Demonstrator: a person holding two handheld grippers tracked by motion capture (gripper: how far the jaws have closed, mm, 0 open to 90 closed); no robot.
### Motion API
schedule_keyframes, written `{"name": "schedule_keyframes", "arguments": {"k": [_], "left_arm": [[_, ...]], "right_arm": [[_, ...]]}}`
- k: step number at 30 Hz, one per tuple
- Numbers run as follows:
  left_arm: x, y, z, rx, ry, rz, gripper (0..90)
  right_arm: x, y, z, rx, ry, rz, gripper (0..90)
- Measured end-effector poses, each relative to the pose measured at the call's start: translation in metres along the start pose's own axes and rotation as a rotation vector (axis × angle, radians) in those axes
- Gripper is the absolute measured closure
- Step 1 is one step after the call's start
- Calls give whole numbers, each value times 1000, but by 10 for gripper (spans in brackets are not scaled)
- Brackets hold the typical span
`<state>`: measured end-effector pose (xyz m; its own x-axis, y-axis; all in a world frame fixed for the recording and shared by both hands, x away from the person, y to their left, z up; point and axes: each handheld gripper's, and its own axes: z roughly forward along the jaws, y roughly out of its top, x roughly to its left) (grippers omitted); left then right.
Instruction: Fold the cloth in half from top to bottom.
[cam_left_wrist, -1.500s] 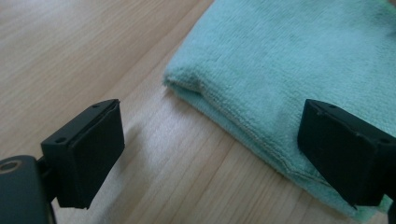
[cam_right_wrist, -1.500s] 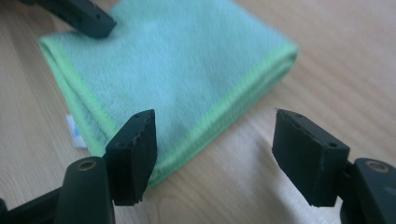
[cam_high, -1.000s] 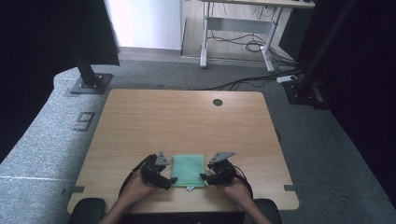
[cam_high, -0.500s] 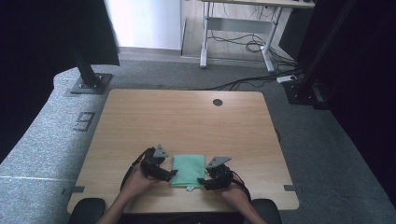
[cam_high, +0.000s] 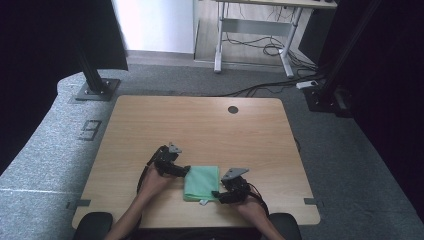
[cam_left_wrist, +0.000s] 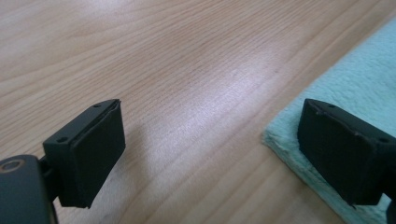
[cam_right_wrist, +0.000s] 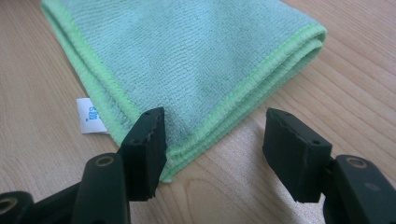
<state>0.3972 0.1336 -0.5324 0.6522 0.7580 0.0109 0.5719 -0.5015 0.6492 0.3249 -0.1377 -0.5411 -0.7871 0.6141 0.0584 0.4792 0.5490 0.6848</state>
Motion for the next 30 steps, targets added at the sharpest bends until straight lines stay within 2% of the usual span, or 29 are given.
{"name": "schedule_keyframes", "arguments": {"k": [3,4,5,7,8,12,14,15,19,23,24,25,30], "left_arm": [[-15,-8,-16,-15,-67,16,90],[-28,-18,-25,-2,-93,44,86],[-28,-18,-25,-2,-93,44,81],[-43,-36,-32,32,-98,89,74],[-44,-40,-33,34,-84,93,73],[-40,-42,-30,35,-55,82,64],[-36,-40,-26,36,-58,72,43],[-31,-37,-22,29,-56,53,40],[-24,-32,-17,24,-35,46,33],[-18,-23,-11,24,-6,53,32],[-16,-20,-8,23,1,51,32],[-13,-18,-6,21,6,48,32],[-3,-7,5,7,21,29,32]], "right_arm": [[-1,0,0,-1,-1,3,373],[-1,0,1,-1,-1,5,368],[-1,0,1,-1,-1,5,368],[-1,0,1,-1,-5,7,363],[-1,0,1,0,-7,5,361],[0,0,1,0,-12,9,354],[-1,1,2,4,-20,7,349],[-2,3,3,-1,-25,-5,349],[-6,7,7,-7,-39,-10,349],[-16,16,14,-7,-70,-11,349],[-23,20,17,-9,-81,2,349],[-23,20,17,-9,-81,2,349],[-41,29,25,-13,-104,32,348]]}}
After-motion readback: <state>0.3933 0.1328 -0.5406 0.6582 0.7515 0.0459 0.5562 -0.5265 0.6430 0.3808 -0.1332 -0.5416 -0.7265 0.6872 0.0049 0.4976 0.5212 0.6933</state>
